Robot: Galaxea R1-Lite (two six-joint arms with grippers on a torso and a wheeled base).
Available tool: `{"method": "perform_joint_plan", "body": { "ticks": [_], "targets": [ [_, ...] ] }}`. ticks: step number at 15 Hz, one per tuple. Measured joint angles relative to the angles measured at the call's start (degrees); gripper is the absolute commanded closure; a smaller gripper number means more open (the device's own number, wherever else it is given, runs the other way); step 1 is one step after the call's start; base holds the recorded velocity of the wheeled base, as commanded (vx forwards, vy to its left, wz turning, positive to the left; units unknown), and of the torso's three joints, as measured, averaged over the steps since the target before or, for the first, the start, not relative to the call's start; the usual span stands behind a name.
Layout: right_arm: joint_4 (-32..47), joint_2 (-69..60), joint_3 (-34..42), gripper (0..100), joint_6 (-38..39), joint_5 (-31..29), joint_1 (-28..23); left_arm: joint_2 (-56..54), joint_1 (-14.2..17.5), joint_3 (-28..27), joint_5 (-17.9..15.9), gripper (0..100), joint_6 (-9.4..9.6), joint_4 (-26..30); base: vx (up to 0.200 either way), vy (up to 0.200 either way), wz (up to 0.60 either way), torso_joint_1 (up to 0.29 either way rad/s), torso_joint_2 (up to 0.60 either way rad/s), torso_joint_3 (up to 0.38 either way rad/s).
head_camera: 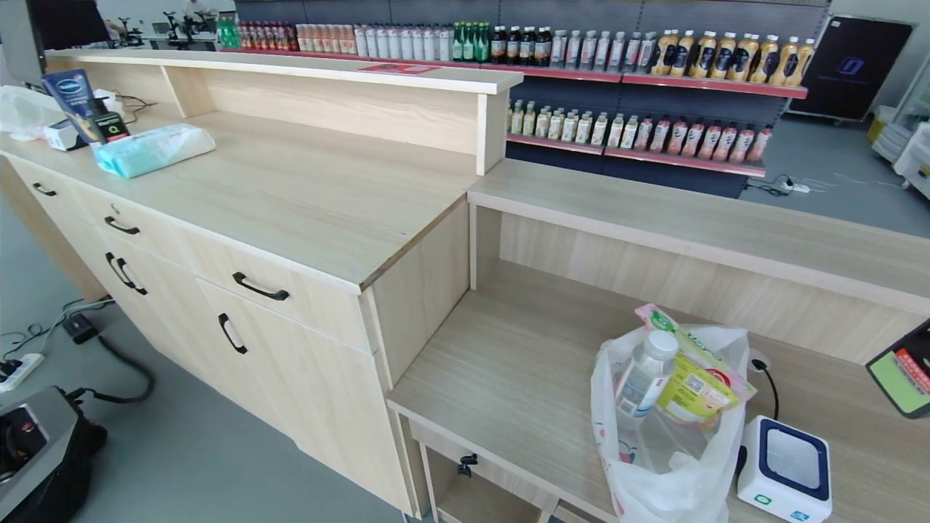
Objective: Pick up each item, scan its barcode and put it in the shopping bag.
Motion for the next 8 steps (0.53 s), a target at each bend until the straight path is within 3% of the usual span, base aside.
{"method": "perform_joint_plan", "body": {
  "ticks": [3, 8],
  "targets": [
    [-1.4, 4.8, 1.3, 100, -1.7, -0.3, 1.6, 0.0, 0.0, 0.0, 0.0, 0, -0.02, 0.0, 0.0, 0.0, 0.0, 0.0, 0.0, 0.0],
    [-14.7, 16.8, 6.3, 100, -11.2, 0.7, 2.6, 0.0, 0.0, 0.0, 0.0, 0, 0.0, 0.0, 0.0, 0.0, 0.0, 0.0, 0.0, 0.0]
  ]
}}
